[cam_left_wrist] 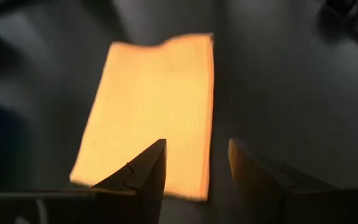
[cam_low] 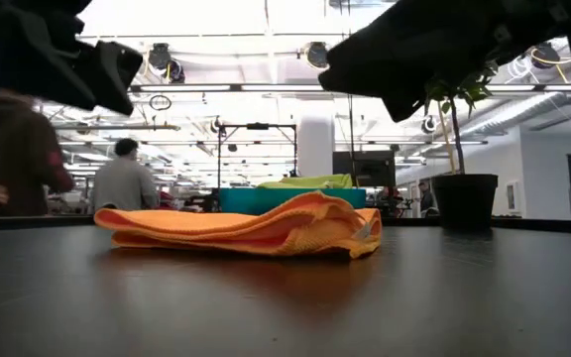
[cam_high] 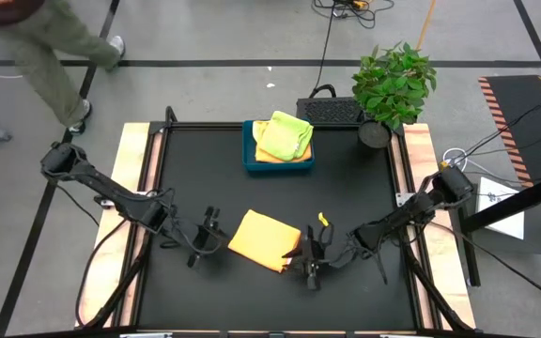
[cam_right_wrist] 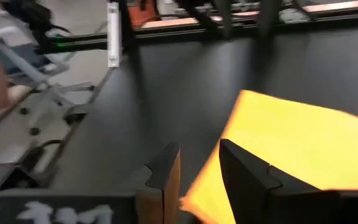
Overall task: Fold microfiber towels
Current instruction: Stack the orange microfiber cloth on top of the green microfiber cloth in the blue bin
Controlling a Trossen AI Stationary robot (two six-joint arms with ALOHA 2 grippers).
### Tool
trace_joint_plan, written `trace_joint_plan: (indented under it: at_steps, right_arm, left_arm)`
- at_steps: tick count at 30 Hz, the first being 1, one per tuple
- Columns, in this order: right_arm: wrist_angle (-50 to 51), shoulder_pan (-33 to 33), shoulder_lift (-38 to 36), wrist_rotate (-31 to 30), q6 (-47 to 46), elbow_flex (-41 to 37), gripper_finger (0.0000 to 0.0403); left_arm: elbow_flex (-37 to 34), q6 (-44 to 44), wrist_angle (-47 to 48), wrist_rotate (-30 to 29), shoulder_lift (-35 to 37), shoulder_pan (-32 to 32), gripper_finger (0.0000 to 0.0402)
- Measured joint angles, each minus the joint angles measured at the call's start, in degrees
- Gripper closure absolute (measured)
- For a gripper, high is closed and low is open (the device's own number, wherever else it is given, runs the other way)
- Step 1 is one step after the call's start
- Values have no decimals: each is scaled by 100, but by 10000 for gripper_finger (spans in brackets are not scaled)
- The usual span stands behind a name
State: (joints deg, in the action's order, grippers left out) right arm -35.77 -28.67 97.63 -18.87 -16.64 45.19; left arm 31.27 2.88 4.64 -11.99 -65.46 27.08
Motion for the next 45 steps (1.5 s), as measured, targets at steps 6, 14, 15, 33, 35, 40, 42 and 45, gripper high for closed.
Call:
trace_joint_plan:
  at_steps: [6, 14, 15, 33, 35, 40, 42, 45]
  right_arm:
    - [55, 83, -60, -388, 13, -220, 296]
    - [-498, -4, 97, -787, -1485, -741, 296]
    - [-643, -33, 170, -830, -1455, -766, 296]
    - [-1111, 231, 580, -1118, -1264, -800, 296]
    - [-1109, 315, 505, -1117, -1112, -800, 296]
    - [-1103, 641, 380, -834, -1135, -796, 294]
    - [-1078, 821, 369, -515, -1251, -796, 291]
    - [-925, 1084, 369, -34, -1321, -796, 282]
  left_arm:
    - [-382, 66, -1468, 6, -174, -3, 224]
    - [-1184, -458, -3456, 58, -706, 161, 224]
    - [-1278, -507, -3584, -18, -759, 197, 224]
    - [-1746, -1183, -4239, -614, -1363, 290, 224]
    - [-1746, -1185, -4223, -618, -1380, 290, 224]
    - [-1746, -1164, -4227, -661, -1380, 290, 224]
    - [-1746, -1157, -4227, -664, -1380, 290, 224]
    - [-1746, -1115, -4229, -677, -1380, 290, 224]
